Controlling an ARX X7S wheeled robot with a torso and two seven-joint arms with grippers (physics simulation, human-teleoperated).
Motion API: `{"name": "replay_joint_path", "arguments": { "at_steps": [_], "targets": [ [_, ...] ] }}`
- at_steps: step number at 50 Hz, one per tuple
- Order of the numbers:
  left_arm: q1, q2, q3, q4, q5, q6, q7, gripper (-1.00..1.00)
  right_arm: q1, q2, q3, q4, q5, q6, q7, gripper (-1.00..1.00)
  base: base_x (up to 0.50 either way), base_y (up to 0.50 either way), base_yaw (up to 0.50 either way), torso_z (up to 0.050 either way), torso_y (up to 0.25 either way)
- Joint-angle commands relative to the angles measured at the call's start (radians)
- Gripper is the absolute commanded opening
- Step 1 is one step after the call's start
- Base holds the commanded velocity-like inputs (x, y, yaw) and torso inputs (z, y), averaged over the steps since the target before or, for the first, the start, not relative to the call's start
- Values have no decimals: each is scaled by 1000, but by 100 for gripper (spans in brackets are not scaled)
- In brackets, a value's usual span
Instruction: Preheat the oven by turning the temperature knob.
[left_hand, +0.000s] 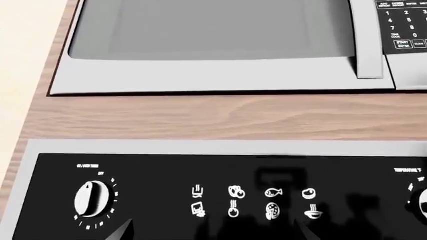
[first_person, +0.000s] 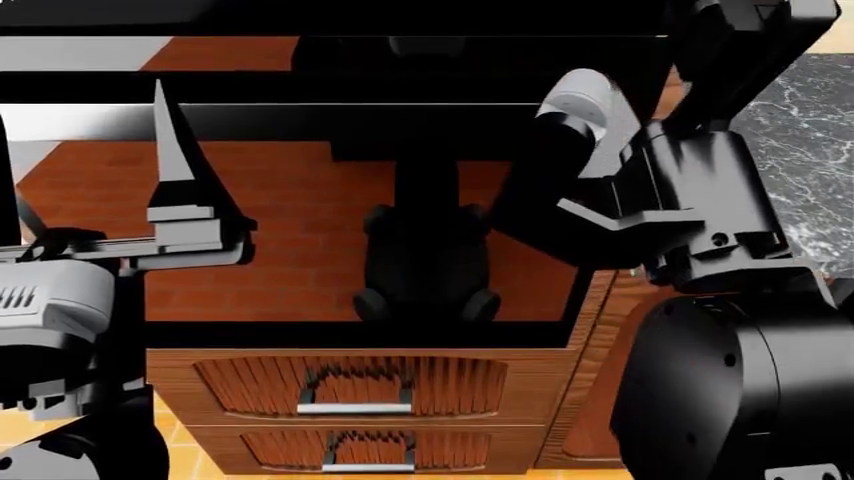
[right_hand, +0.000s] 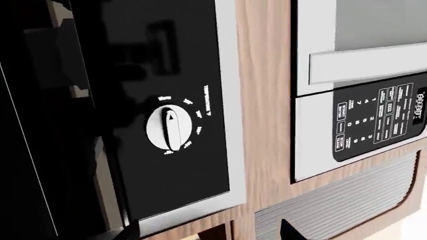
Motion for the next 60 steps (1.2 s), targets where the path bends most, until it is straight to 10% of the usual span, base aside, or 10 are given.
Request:
{"name": "replay_joint_path", "arguments": {
  "at_steps": [1,60],
  "targets": [
    [-2,-5,-3,3,-12,-4,-6,100,69,6,-14,29,-25,-44,-84,100,0,0,0,0,0],
    [-7,-28,-15,-21,-78,-1,-21,100,351,-194,54,381,144,-176,-322,100,0,0,0,0,0]
  ]
}}
